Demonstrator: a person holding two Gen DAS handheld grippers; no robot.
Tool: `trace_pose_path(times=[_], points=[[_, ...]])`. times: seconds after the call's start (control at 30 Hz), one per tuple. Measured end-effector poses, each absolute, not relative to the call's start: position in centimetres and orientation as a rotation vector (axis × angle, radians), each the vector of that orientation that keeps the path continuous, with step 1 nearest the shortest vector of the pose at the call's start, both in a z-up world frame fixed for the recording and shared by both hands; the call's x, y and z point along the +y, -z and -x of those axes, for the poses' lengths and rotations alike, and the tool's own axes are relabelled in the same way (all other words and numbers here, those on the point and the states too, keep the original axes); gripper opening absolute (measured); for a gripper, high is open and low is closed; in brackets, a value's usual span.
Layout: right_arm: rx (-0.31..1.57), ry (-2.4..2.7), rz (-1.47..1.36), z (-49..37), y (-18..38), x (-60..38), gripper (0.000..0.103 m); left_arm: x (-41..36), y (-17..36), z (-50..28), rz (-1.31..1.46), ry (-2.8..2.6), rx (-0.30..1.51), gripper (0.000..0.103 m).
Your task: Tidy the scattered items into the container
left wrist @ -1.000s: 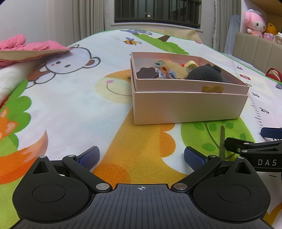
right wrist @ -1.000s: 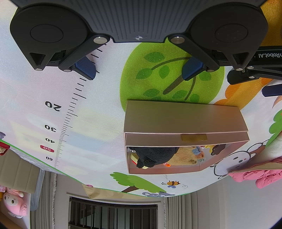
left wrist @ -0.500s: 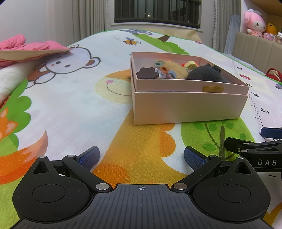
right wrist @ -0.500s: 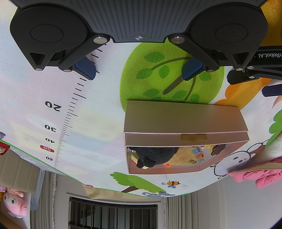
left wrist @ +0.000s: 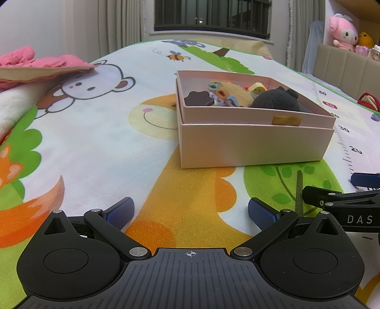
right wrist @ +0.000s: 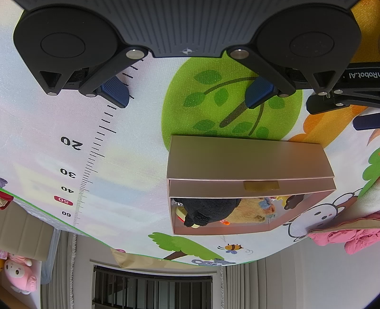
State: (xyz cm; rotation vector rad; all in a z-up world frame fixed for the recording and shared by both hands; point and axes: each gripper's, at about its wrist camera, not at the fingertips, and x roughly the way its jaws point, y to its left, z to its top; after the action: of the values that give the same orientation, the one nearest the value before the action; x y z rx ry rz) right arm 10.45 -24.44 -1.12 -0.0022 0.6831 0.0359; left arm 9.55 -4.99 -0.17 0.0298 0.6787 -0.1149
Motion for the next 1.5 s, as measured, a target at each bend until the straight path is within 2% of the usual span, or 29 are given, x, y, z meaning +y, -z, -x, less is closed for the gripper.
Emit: trace_pose_path(times=[1.5], points=[[0.679,-0.045,-0.003,-10.22,1.21,-24.62,0.103,-4.4,-0.05,-9.73,-0.003,0.137,0.704,0.103]])
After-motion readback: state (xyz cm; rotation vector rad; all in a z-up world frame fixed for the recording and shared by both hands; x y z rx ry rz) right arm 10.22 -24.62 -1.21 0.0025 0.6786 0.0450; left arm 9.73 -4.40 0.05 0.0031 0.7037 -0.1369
